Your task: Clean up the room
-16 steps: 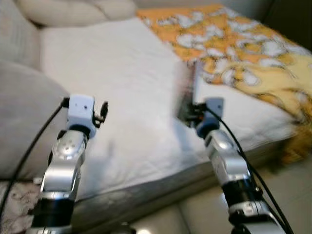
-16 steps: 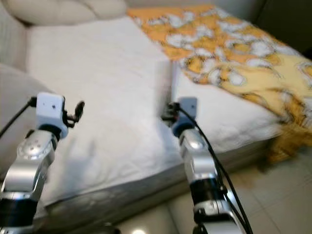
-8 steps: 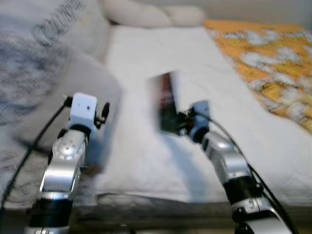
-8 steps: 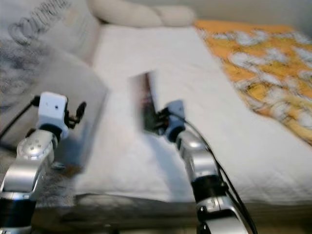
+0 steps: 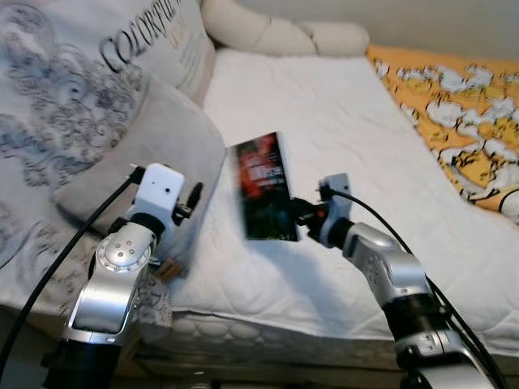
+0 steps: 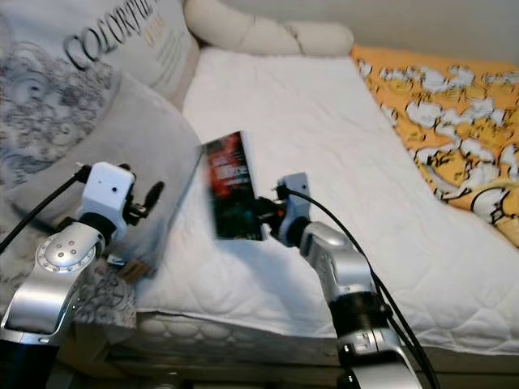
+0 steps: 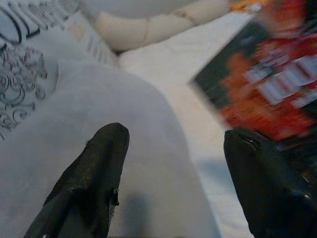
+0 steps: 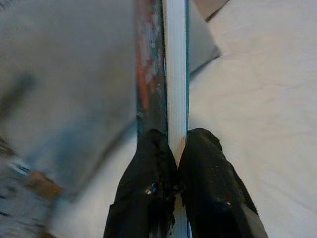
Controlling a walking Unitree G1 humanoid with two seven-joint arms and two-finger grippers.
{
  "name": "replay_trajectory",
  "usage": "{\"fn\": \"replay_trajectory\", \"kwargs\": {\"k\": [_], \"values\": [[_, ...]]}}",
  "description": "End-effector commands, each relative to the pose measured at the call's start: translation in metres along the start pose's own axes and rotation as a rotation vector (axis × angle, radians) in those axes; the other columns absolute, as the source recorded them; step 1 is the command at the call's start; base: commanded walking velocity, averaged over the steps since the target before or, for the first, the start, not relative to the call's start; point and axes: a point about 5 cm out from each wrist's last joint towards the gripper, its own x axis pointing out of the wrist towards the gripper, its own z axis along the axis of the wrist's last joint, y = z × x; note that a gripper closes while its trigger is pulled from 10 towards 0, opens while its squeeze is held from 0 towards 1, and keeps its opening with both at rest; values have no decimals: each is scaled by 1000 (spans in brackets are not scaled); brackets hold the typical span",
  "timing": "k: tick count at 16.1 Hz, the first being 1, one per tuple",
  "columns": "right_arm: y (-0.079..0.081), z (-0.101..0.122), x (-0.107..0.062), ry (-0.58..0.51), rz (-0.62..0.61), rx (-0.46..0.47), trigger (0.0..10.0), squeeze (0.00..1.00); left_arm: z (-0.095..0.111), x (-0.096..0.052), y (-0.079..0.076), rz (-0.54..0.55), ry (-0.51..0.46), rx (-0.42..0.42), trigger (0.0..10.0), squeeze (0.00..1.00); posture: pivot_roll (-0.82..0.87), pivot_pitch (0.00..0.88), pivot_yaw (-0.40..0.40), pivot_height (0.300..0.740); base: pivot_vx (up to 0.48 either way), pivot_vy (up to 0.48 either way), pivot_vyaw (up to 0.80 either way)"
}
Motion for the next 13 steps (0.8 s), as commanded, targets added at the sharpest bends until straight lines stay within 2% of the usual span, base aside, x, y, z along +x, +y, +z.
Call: {"fn": "replay_trajectory", "kwargs": {"k": [1, 3, 5, 6, 7, 9, 13], "values": [[-6, 18, -1, -47, -14, 46, 10000, 0, 0, -3, -3, -55, 13, -20, 10000, 0, 85, 0, -71, 740, 0, 0, 0], [-8, 20, 2, -32, 6, 128, 10000, 0, 1, -4, -5, -125, 20, -24, 10000, 0, 89, 0, -74, 740, 0, 0, 0], [-9, 11, 11, 87, 62, 279, 10000, 0, 1, -13, -9, -312, 71, -47, 10000, 0, 107, 0, -75, 740, 0, 0, 0], [-8, 9, 13, 104, 84, 315, 10000, 0, 1, -15, -10, -359, 80, -33, 10000, 0, 109, 0, -73, 740, 0, 0, 0], [-13, 3, 15, 137, 49, 362, 10000, 0, 0, -20, -13, -438, 113, -23, 10000, 0, 116, 0, -69, 740, 0, 0, 0], [-21, -3, 14, 141, 7, 430, 10000, 0, -2, -30, -16, -527, 151, 2, 10000, 0, 130, 0, -59, 740, 0, 0, 0], [-29, -10, 13, 167, -84, 432, 10000, 0, 0, -41, -16, -565, 181, 14, 10000, 0, 167, 0, -55, 740, 0, 0, 0]]}}
